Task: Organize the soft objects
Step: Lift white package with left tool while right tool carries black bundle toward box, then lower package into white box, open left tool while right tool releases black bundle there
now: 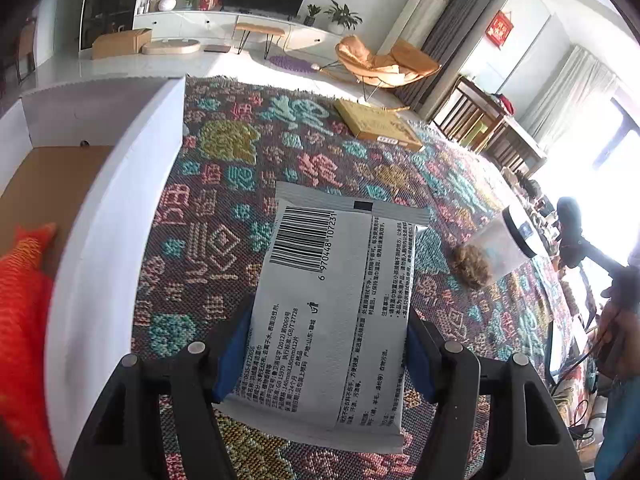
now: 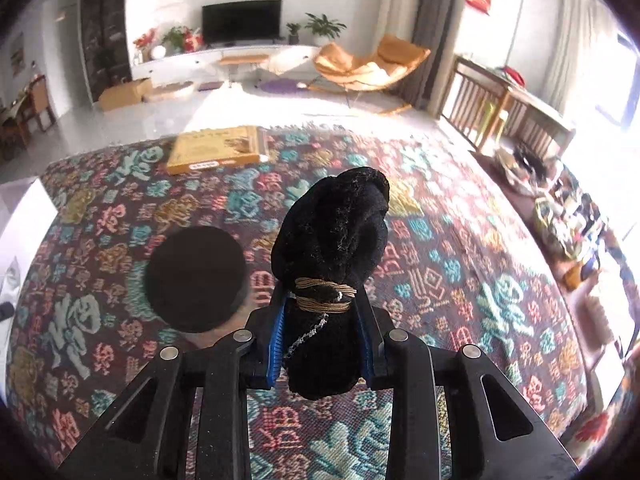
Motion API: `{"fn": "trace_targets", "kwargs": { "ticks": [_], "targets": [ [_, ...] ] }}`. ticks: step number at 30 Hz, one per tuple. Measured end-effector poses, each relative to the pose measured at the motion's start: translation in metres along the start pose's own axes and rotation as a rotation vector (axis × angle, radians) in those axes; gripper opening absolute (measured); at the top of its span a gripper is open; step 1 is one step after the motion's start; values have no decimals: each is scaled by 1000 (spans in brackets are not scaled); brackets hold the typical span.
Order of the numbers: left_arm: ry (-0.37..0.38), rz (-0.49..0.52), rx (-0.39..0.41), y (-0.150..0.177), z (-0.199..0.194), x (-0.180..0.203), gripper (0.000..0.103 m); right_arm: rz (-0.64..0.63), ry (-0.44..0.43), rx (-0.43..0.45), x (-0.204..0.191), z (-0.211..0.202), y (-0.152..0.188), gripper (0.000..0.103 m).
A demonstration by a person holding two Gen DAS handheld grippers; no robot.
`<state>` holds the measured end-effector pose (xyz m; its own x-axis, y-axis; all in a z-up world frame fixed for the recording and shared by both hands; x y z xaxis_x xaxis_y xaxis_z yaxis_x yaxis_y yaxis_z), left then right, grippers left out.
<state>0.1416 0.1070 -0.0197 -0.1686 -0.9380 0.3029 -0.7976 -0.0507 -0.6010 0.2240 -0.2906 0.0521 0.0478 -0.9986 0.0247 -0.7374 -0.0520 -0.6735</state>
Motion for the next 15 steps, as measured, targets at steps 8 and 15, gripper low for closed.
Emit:
{"fn": "trace_targets", "kwargs": {
  "ticks": [8,15],
  "targets": [
    [-320,-28,102,2,-133,-105,67,-191,-596,-25,-251,-80,1,32],
    [-613,-133,41,61,-180,-200,76,-333,-905,-220,-422,-96,80,41]
  ]
}}
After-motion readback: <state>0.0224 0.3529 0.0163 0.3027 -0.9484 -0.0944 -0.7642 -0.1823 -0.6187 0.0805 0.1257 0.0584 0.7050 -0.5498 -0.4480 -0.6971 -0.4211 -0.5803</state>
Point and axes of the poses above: each gripper's, at about its wrist camera, not at the fingertips, and z roughly the way its jaws point, x to its right, y to its underside, the point moved 2 cm from there along z, roughly the way its jaws point, and after that the axes turned 7 degrees about z, right-handed, at the moved point
